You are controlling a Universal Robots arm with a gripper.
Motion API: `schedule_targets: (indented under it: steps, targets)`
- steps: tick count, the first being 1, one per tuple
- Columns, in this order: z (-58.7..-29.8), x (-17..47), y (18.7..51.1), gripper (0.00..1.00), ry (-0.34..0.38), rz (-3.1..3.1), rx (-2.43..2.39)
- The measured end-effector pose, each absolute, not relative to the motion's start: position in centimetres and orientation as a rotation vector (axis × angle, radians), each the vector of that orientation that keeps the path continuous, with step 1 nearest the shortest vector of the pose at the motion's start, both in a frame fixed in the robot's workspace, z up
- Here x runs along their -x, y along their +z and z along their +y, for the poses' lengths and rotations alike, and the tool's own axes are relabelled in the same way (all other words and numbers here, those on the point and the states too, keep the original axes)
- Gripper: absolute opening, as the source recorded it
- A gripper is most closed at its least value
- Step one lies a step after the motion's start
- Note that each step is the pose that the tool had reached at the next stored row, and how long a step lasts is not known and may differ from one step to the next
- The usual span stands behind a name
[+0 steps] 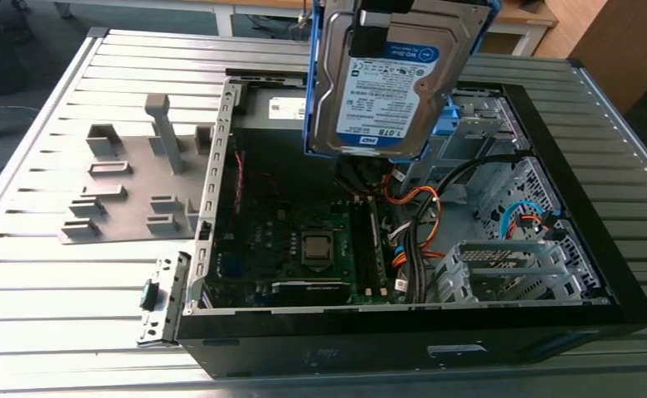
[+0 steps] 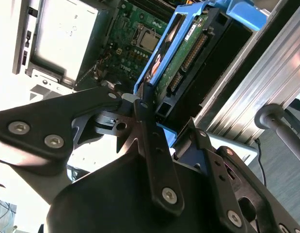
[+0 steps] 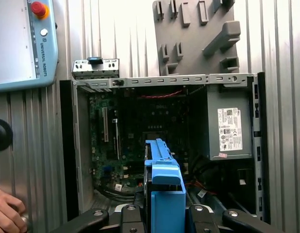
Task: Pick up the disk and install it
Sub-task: 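Pick up the disk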
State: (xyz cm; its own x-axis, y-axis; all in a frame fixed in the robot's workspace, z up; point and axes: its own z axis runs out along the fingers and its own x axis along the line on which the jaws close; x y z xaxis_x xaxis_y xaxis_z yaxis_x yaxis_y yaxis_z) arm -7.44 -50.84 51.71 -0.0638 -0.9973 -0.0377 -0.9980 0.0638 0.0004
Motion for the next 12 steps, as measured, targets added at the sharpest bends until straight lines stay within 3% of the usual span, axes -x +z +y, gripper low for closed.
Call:
schedule_targets:
  steps: [12]
  targets:
    - [-51.88,7.41,51.67,0.36,0.041,2.271,2.131]
